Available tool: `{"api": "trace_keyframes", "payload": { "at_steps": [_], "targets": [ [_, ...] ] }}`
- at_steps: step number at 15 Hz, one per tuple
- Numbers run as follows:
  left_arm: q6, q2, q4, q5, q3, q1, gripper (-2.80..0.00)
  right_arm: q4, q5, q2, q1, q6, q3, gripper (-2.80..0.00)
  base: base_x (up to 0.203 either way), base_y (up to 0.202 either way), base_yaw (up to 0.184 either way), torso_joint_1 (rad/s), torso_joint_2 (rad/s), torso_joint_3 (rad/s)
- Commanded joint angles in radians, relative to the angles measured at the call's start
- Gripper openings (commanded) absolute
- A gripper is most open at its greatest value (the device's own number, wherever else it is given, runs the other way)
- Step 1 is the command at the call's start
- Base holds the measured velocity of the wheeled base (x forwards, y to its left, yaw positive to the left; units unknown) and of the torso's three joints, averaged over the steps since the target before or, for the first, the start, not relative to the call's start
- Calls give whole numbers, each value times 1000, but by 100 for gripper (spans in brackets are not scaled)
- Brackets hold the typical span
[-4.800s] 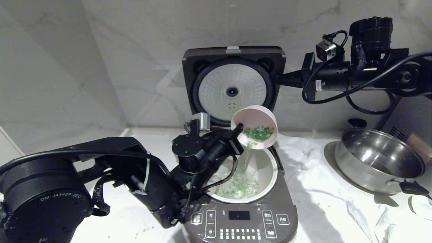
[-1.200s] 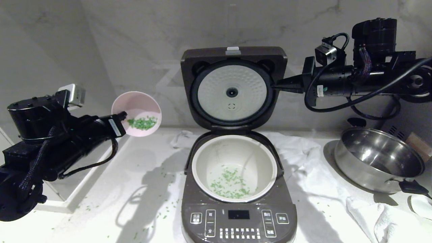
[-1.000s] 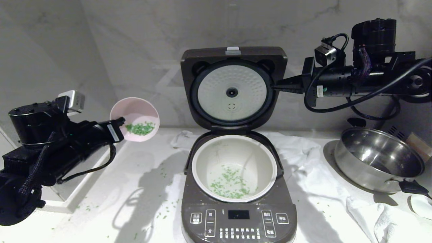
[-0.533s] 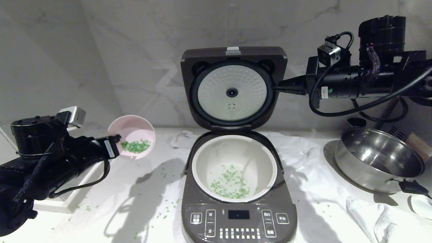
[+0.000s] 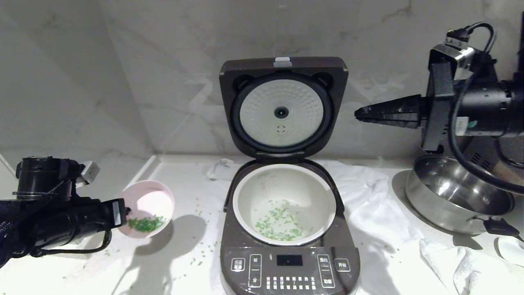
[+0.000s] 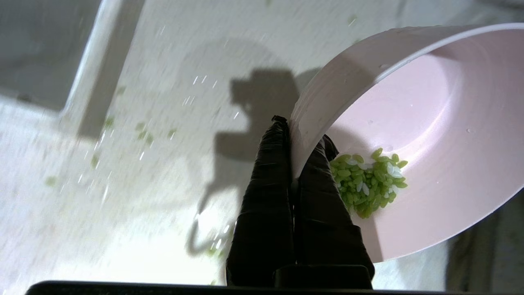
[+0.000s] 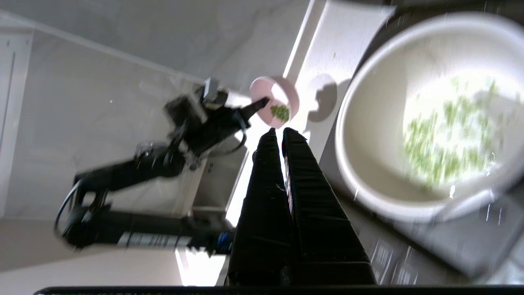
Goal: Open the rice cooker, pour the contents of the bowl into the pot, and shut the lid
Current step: Place the bowl on the table
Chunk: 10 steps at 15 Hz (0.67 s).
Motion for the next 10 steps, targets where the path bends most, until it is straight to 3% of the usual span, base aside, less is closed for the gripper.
{"api": "trace_keyframes", "payload": {
  "at_steps": [1,3,7,10],
  "targets": [
    [-1,-18,89,-1,-3,18,-280,98,1,-153,-1,0,19,-280,0,0,0,0,0,0],
    [0,-55,171,-4,6,20,-280,144,-11,-220,-10,-4,59,-280,0,0,0,0,0,0],
    [13,-148,250,-36,38,52,-280,175,-148,-334,-12,-46,196,-280,0,0,0,0,0,0],
    [35,-106,302,-30,59,64,-280,176,-192,-452,-12,-57,279,-280,0,0,0,0,0,0]
  ]
}}
